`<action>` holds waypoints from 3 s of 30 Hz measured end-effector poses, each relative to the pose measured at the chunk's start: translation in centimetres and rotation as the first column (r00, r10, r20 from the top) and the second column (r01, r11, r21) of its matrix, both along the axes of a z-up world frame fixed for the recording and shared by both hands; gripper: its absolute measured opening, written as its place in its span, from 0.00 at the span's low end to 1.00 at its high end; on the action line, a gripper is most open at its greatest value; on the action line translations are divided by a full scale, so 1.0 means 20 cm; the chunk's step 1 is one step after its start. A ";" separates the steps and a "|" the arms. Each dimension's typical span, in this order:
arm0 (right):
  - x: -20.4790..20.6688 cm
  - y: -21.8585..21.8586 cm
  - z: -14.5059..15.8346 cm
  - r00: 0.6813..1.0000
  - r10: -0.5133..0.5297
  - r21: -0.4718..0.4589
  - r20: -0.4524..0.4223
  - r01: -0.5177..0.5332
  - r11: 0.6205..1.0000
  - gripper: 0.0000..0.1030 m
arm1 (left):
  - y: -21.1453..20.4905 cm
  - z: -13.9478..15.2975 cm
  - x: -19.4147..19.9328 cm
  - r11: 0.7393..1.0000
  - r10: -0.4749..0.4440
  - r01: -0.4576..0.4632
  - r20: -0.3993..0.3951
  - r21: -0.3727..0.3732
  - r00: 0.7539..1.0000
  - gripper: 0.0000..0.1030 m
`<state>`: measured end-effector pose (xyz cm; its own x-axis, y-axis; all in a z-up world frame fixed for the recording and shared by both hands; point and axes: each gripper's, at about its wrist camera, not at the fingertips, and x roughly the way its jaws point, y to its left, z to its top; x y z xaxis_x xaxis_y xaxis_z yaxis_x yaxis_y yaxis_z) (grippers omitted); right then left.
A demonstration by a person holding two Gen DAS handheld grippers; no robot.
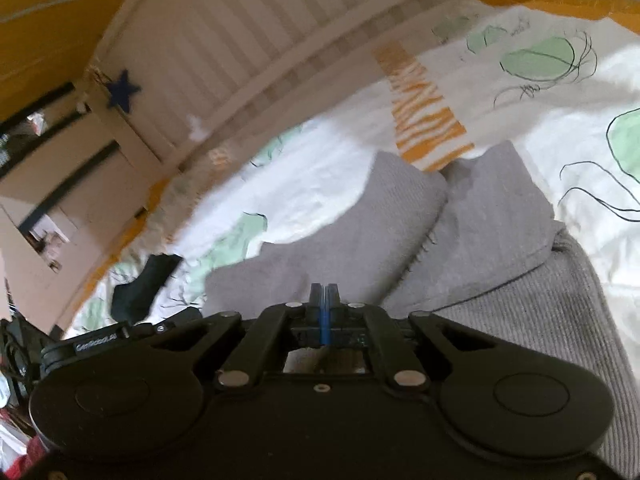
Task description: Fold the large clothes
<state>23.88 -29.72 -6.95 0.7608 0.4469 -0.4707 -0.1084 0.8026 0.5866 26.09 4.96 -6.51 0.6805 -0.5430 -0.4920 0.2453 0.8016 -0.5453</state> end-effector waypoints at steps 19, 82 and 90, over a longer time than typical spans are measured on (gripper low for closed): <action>0.19 0.05 -0.20 0.993 -0.048 -0.014 -0.109 0.046 0.999 0.42 | 0.04 -0.11 0.39 0.988 0.134 -0.141 -0.116 -0.057 0.984 0.14; 0.16 0.33 -0.06 0.987 0.144 -0.520 0.074 -0.085 0.850 0.79 | -0.29 -0.05 0.04 0.862 -0.090 0.067 0.022 0.503 0.996 0.79; 0.01 0.45 -0.24 0.983 0.180 -0.615 -0.031 -0.161 0.772 0.83 | -0.31 -0.21 -0.05 0.824 -0.098 0.095 -0.025 0.558 0.995 0.90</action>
<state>24.07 -20.71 -11.69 0.7168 0.1947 -0.6695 -0.2863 0.9577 -0.0280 25.02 -1.23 -10.68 0.6422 -0.2398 -0.7280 0.3388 0.9408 -0.0110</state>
